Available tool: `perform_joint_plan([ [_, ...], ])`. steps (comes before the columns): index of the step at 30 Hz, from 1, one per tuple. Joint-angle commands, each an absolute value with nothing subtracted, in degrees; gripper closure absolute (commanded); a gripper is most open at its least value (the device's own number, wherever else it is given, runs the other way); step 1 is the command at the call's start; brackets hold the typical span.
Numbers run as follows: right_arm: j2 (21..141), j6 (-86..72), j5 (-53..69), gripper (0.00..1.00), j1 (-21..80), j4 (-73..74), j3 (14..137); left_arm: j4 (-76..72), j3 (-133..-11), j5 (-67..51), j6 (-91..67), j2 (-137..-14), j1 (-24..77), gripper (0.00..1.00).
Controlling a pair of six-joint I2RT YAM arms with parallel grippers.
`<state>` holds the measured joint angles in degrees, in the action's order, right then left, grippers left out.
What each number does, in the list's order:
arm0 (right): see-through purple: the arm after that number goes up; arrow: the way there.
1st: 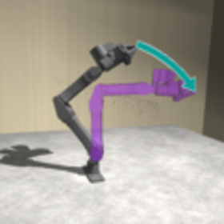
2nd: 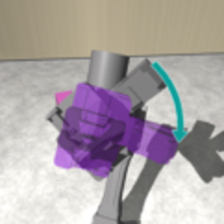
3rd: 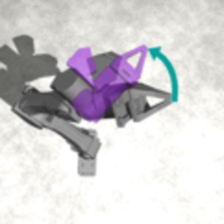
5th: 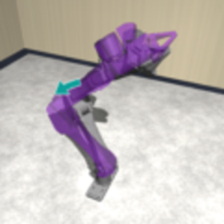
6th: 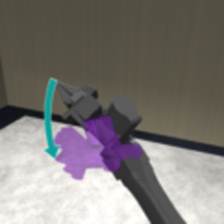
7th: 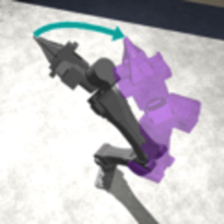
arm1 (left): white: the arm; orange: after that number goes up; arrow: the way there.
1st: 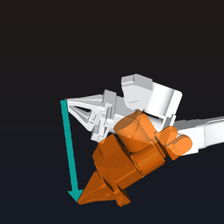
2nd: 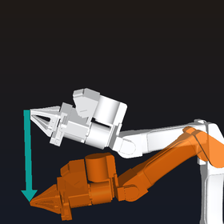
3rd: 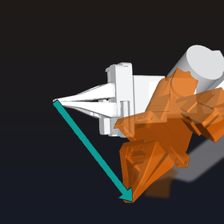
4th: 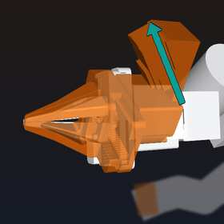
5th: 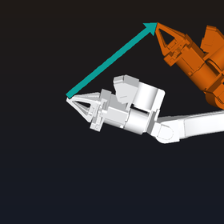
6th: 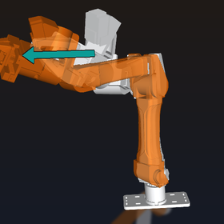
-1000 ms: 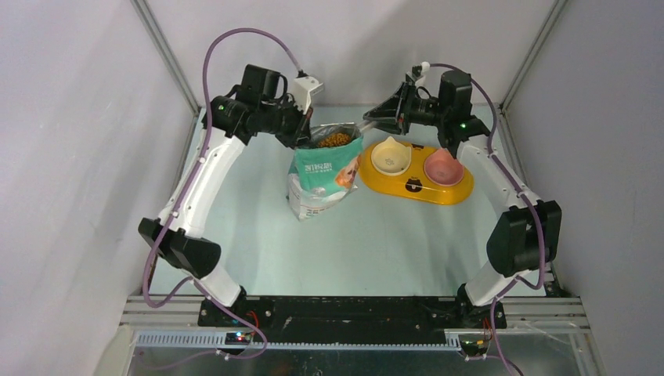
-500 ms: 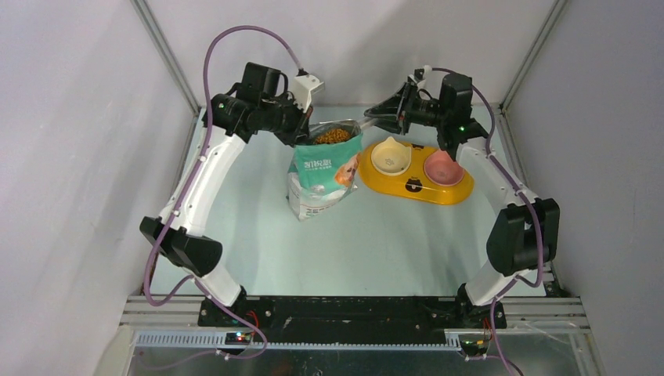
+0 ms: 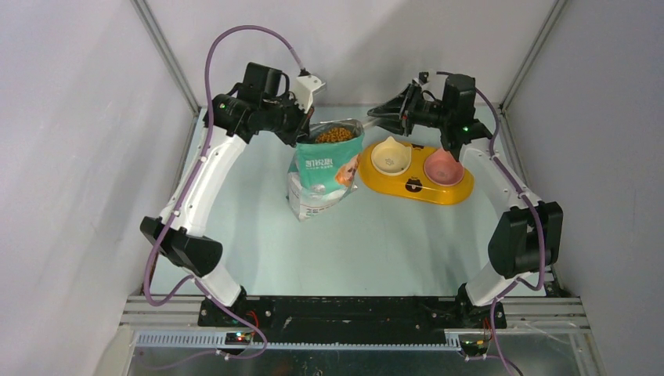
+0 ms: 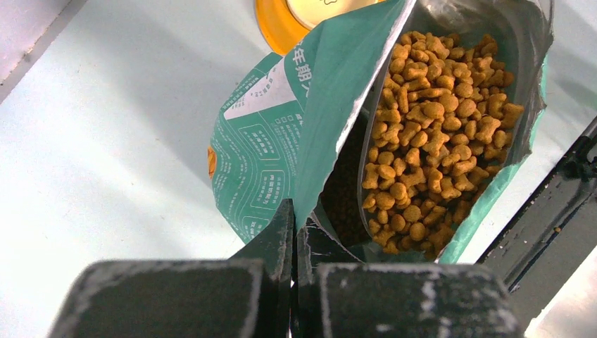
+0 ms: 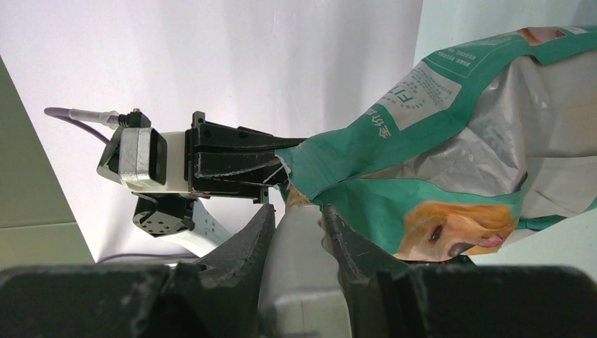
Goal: Serve the pet food
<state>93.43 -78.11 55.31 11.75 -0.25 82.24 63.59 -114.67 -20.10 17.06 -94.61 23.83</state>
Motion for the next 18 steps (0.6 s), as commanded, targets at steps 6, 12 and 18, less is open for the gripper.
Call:
perform_joint_plan([
  [6,91.38,-75.88,48.42,1.0,7.57,2.11,85.27,68.23,-117.42,-12.74,19.07,-93.01,21.71,1.0],
  [12,89.3,-70.54,40.77,1.0,12.34,12.66,86.36,68.23,-120.25,-15.47,16.76,-94.01,21.71,1.0],
  [18,89.33,-71.15,40.09,1.0,11.44,14.35,88.24,68.3,-120.22,-15.96,16.43,-93.61,21.71,1.0],
])
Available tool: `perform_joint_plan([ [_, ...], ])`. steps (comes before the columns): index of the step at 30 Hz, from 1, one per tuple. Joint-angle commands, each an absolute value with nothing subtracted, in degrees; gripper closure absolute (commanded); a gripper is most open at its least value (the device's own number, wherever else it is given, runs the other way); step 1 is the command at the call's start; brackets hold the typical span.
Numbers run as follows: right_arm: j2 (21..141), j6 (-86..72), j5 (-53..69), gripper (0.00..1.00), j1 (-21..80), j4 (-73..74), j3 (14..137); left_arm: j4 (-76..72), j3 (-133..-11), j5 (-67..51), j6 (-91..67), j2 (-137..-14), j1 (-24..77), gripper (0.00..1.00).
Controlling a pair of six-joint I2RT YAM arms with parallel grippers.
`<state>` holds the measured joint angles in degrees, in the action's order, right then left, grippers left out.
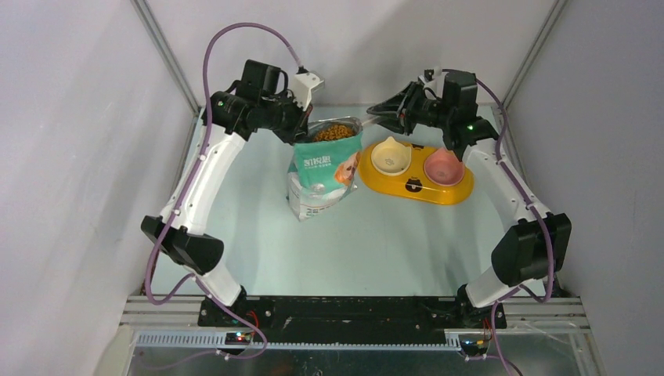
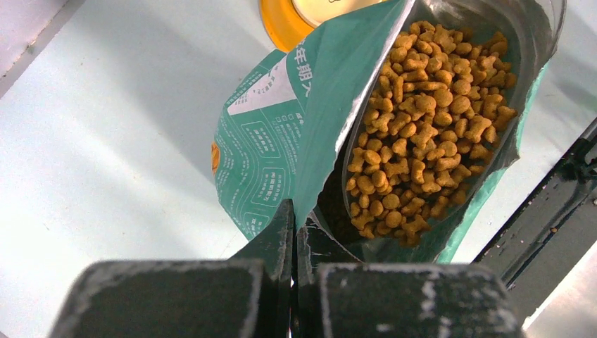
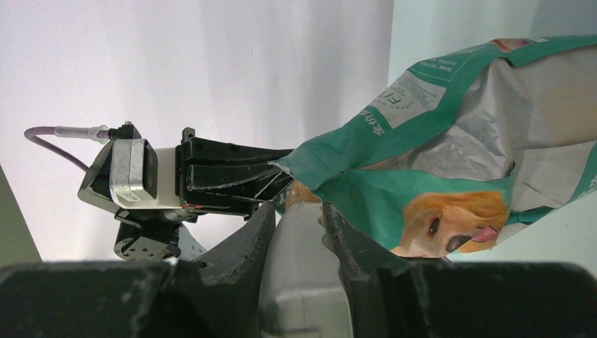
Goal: Serve the pet food
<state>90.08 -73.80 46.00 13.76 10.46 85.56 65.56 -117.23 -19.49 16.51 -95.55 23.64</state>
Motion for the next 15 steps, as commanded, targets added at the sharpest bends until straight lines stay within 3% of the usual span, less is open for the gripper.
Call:
perform_joint_plan([
  [1,89.4,-71.62,40.32,1.0,11.17,14.03,88.84,68.31,-120.03,-15.81,16.48,-93.56,21.71,1.0],
  [15,86.85,-77.73,43.89,1.0,11.2,3.76,88.09,68.25,-119.6,-16.43,16.29,-93.49,21.8,1.0],
])
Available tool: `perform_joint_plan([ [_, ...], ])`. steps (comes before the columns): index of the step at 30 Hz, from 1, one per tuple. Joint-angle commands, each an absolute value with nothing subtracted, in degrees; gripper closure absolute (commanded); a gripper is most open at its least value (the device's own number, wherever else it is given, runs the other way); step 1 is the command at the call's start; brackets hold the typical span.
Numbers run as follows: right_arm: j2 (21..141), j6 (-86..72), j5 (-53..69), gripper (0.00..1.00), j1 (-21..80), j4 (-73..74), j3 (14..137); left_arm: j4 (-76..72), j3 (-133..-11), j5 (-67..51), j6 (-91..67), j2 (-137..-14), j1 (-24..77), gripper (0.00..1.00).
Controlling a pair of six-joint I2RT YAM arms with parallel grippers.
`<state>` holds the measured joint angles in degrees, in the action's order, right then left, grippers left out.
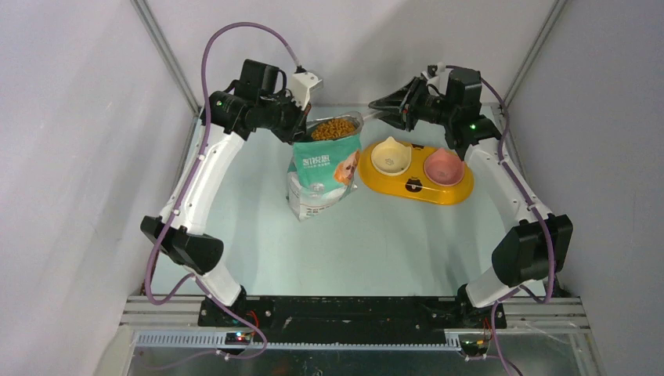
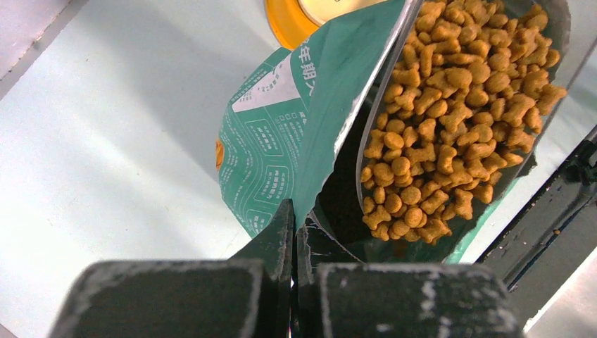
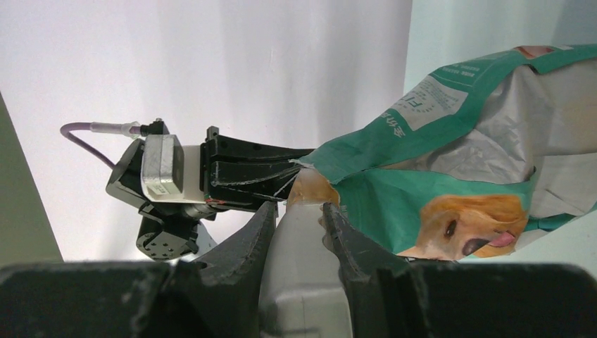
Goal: Serve the pet food
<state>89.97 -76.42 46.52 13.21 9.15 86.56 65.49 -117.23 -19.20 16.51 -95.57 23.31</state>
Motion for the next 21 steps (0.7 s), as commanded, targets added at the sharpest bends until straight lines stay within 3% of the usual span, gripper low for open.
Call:
perform_joint_plan([
  [1,86.89,-77.68,43.76,1.0,11.09,3.86,88.38,68.28,-119.59,-16.37,16.37,-93.4,21.8,1.0],
  [21,89.49,-84.68,51.24,1.0,6.17,-7.09,84.72,71.01,-118.38,-11.39,19.63,-92.98,21.51,1.0],
])
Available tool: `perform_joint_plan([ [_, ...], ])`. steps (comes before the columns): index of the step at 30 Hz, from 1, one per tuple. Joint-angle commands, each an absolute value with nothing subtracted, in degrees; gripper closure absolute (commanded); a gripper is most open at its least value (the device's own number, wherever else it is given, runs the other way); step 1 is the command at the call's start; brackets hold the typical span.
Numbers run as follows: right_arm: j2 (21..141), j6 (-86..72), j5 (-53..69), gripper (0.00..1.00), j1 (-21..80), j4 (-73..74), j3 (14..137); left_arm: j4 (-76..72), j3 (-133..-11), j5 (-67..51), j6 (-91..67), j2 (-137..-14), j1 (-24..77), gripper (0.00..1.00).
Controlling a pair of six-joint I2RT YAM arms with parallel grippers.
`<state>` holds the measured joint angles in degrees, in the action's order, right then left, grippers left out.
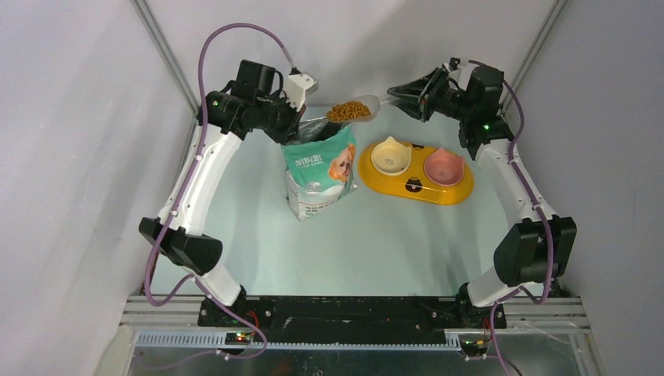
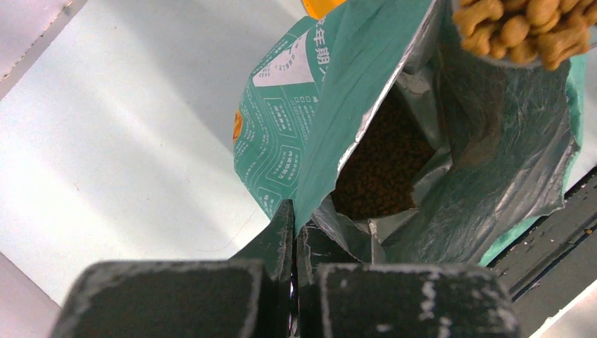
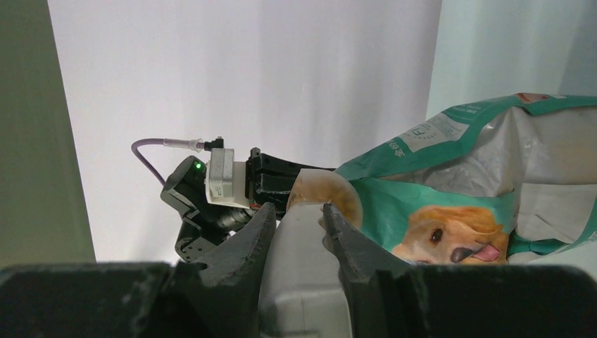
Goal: Serve the pet food
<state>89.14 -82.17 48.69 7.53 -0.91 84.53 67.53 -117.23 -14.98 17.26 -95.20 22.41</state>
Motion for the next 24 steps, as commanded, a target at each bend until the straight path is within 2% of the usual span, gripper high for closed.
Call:
perform_joint_plan([
  [1,89.7,-85.13,51.66,1.0,5.72,-8.01,84.73,71.19,-118.39,-11.06,19.74,-93.07,21.43,1.0],
  [12,89.73,-86.75,53.46,1.0,-3.04,-11.42,82.44,70.89,-116.34,-9.51,20.62,-93.18,20.14,1.0],
  [24,90.75,-87.48,52.39,1.0,-9.75,-20.81,74.39,70.5,-115.53,-10.41,20.15,-91.73,20.04,1.0],
])
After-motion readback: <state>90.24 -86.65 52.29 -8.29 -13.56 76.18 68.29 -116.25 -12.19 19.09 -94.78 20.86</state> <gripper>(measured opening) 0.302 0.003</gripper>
